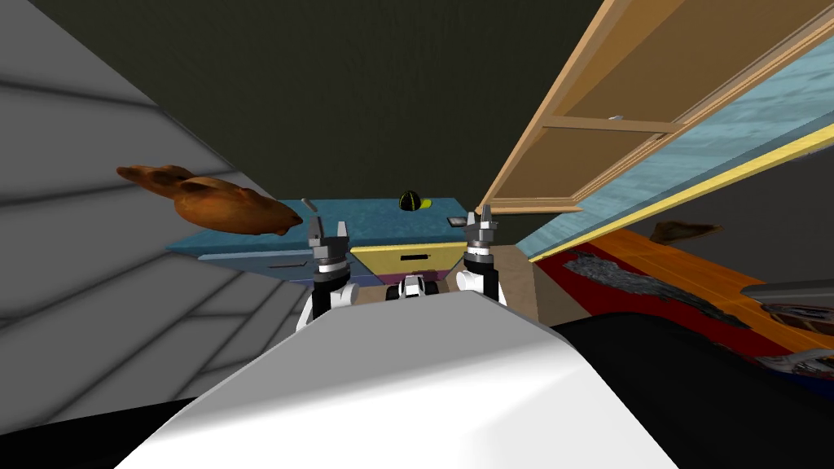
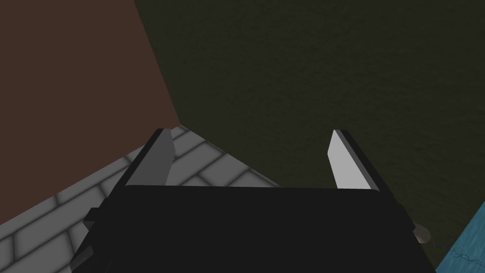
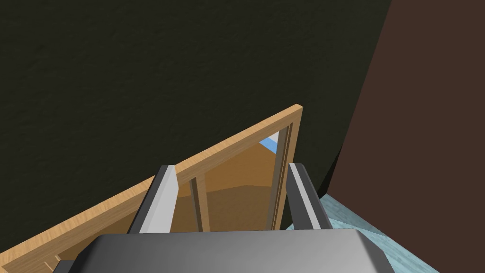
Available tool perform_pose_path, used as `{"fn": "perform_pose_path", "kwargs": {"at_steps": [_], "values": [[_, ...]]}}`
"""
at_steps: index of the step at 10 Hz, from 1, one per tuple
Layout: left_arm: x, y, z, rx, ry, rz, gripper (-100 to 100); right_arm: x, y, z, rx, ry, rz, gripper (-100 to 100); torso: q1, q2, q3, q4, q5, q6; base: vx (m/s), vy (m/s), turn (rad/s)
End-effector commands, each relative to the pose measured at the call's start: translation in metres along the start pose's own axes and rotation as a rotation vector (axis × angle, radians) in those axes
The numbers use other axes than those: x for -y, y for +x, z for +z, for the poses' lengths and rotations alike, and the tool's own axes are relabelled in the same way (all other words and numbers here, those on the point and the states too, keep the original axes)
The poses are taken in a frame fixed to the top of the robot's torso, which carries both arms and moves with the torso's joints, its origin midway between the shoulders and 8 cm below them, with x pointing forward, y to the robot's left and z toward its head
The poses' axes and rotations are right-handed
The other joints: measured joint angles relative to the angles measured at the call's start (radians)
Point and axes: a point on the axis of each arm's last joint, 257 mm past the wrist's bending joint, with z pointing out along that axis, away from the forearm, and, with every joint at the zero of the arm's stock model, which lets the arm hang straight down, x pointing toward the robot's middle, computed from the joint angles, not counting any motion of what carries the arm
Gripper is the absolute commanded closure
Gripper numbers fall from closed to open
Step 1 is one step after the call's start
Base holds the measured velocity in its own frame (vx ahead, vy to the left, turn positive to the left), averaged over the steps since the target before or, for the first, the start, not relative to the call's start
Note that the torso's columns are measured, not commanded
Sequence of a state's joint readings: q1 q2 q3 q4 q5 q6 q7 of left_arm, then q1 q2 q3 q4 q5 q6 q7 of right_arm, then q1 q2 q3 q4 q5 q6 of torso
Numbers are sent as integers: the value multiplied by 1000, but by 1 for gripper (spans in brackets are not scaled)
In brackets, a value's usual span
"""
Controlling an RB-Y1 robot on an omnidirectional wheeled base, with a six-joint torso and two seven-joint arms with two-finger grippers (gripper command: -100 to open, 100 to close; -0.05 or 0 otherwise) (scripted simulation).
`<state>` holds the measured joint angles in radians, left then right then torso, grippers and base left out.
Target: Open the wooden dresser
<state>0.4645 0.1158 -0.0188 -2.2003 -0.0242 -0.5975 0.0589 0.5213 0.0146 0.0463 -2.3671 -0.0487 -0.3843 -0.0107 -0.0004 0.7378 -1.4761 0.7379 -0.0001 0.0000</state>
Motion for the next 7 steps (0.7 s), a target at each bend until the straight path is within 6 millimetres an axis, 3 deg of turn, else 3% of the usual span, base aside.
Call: {"fn": "perform_pose_path", "kwargs": {"at_steps": [1,7], "values": [[-26,5,-8,-27,-54,-2,-100,0,0,0,0,0,0,0,0,0,0,0,0,0,-29,-57,30],[-89,21,-31,-65,-184,-14,-100,0,0,0,0,0,0,0,0,0,0,0,0,0,-29,-51,29]]}}
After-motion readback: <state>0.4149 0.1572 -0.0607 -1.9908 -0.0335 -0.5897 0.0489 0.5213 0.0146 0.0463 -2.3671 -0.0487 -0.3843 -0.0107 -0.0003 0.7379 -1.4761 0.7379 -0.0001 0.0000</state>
